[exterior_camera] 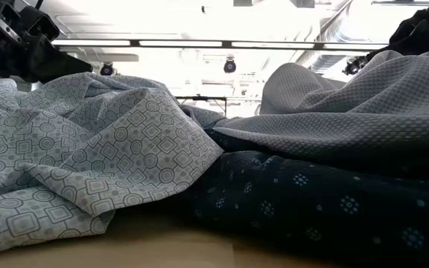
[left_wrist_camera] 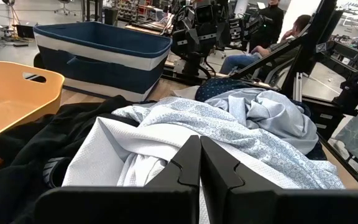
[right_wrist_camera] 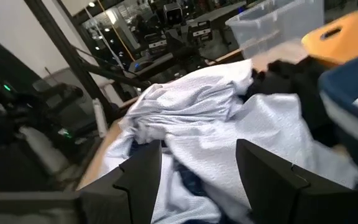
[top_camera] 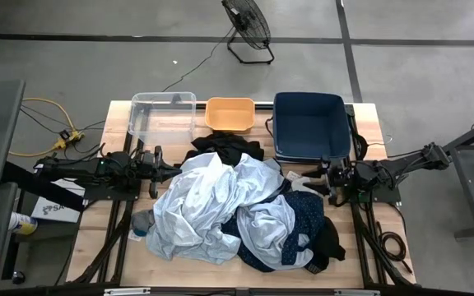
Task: Pick & Place Cloths
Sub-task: Put the blue dress into the blue bin
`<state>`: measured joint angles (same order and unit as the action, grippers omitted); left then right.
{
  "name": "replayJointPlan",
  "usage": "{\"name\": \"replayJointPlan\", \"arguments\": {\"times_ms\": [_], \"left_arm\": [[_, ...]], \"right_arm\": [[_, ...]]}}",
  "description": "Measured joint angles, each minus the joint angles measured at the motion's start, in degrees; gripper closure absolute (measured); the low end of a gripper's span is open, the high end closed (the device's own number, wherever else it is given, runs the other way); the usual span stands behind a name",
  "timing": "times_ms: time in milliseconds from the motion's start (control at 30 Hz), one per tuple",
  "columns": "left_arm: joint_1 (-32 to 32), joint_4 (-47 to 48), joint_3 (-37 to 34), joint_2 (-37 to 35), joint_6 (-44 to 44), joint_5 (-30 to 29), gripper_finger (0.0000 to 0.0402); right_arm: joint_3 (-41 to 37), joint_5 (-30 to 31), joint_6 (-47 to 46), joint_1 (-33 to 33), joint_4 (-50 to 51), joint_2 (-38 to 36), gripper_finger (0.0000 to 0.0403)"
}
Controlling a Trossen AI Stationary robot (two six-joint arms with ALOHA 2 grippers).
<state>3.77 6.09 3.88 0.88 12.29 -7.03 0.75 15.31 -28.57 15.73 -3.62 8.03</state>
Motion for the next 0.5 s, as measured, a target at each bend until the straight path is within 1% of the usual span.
{"name": "replayJointPlan", "arguments": {"times_ms": [67, 200, 300, 433, 500], "left_arm": [[0.0, 0.01, 0.0, -0.02, 0.0, 0.0, 0.0402], [0.0, 0.01, -0.01, 0.0, 0.02, -0.02, 0.0402], [0.0, 0.0, -0.01, -0.01, 0.01, -0.01, 0.0402], [0.0, 0.01, 0.0, 0.0, 0.0, 0.0, 0.0402], [0.0, 0.0, -0.01, -0.02, 0.02, -0.01, 0.0402]], "right_arm": [[0.01, -1.36, -2.88, 0.0, -0.21, 0.04, 0.0204], [2.76, -5.77, -3.55, 0.02, 1.28, 2.68, 0.0204], [6.08, -9.64, -6.89, 0.04, 2.18, 6.14, 0.0204], [11.51, -11.73, -14.15, 0.04, 4.29, 12.31, 0.0204], [14.49, -13.81, -16.21, 0.04, 6.14, 15.69, 0.0204]]}}
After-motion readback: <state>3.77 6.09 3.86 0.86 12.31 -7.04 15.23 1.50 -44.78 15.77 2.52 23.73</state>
